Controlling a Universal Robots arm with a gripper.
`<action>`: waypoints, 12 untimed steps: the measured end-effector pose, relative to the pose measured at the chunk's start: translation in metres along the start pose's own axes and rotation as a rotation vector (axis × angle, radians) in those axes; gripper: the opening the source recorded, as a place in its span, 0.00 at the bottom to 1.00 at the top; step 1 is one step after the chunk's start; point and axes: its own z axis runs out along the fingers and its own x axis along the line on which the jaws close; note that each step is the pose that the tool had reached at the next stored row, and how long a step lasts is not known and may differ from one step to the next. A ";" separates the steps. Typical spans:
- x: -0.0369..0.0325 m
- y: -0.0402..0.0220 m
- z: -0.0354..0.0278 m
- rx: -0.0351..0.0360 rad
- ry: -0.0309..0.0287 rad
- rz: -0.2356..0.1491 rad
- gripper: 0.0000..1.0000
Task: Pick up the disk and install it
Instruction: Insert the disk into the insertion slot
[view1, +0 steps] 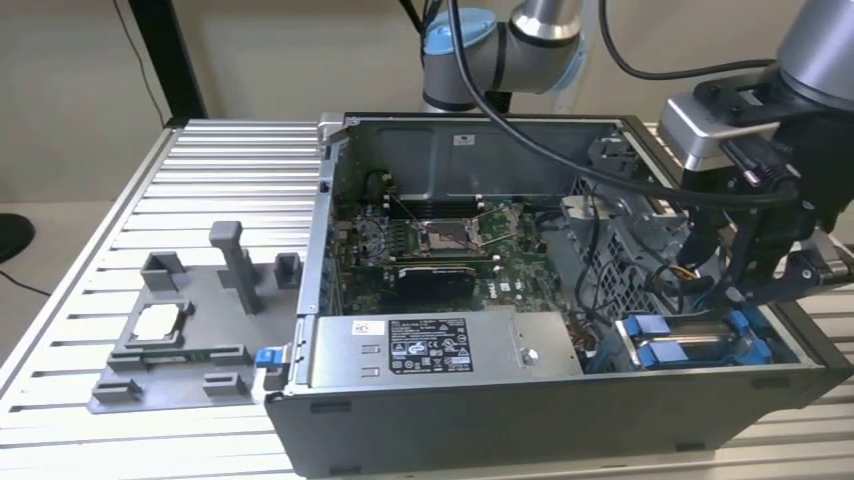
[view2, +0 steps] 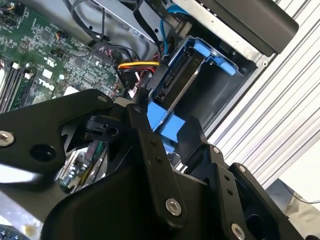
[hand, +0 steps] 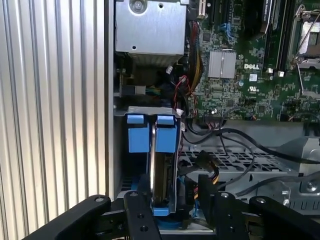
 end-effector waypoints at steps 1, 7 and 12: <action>-0.0005 -0.0001 0.0010 0.0007 -0.0020 -0.001 1.00; -0.0018 -0.0038 0.0080 0.0025 -0.0053 -0.010 1.00; -0.0019 -0.0040 0.0087 0.0036 -0.0056 -0.010 1.00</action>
